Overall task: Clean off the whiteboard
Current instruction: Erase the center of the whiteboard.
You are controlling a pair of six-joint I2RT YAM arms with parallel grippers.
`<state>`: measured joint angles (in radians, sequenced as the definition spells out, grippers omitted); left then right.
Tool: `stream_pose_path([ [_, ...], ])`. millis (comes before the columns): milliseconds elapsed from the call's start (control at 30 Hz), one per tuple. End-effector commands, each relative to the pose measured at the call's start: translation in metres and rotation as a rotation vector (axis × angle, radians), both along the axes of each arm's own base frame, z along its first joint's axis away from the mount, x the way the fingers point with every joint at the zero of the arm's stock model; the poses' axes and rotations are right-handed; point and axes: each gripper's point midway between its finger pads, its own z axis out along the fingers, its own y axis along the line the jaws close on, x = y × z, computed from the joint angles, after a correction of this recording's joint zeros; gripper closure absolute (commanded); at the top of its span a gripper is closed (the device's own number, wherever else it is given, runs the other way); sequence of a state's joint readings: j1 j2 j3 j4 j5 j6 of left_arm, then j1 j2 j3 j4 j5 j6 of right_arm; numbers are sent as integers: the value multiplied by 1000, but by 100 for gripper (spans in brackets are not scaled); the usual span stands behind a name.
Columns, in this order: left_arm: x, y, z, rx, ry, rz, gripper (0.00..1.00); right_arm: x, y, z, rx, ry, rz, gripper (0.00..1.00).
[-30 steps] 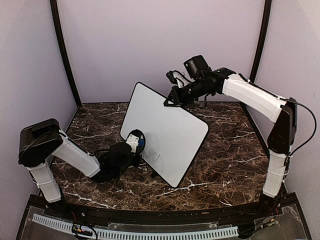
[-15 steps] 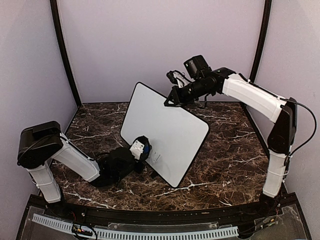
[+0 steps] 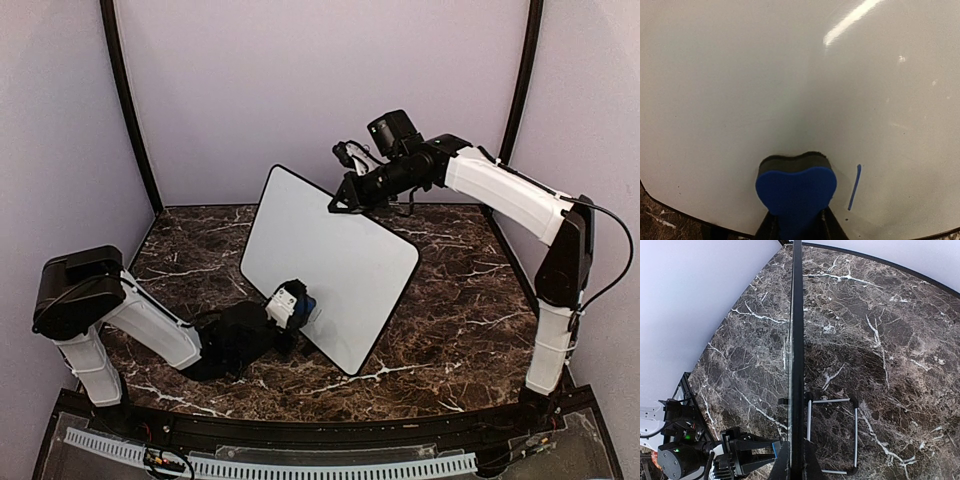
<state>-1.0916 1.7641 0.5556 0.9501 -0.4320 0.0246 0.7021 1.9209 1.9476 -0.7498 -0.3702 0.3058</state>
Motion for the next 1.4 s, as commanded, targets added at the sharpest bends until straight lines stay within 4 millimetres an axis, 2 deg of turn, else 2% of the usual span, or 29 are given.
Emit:
stream_pose_path([
  [0, 14, 22, -22, 98, 27, 108, 100, -41, 22, -28, -34, 101, 147, 100],
  [167, 41, 71, -26, 102, 58, 276, 100, -42, 22, -28, -34, 100, 148, 100],
  [267, 47, 78, -24, 106, 54, 293, 100, -42, 22, -29, -33, 101, 148, 100],
  [333, 46, 74, -23, 101, 56, 270, 100, -42, 21, -29, -31, 101, 148, 100],
  [433, 37, 56, -23, 73, 75, 179, 100, -43, 21, -30, -32, 103, 148, 100],
  [733, -6, 0, -15, 44, 18, -46, 100, -43, 22, -31, -31, 104, 148, 100],
  [933, -14, -10, -14, 16, -17, -57, 100, -43, 21, -31, -33, 105, 145, 100],
  [1067, 1, 8, -12, 14, -36, 65, 100, -42, 21, -31, -33, 104, 143, 100],
  [1333, 37, 80, -21, 67, -26, 293, 100, -43, 21, -31, -33, 105, 144, 100],
  [1367, 39, 83, -21, 71, -23, 298, 100, -43, 21, -31, -33, 106, 145, 100],
])
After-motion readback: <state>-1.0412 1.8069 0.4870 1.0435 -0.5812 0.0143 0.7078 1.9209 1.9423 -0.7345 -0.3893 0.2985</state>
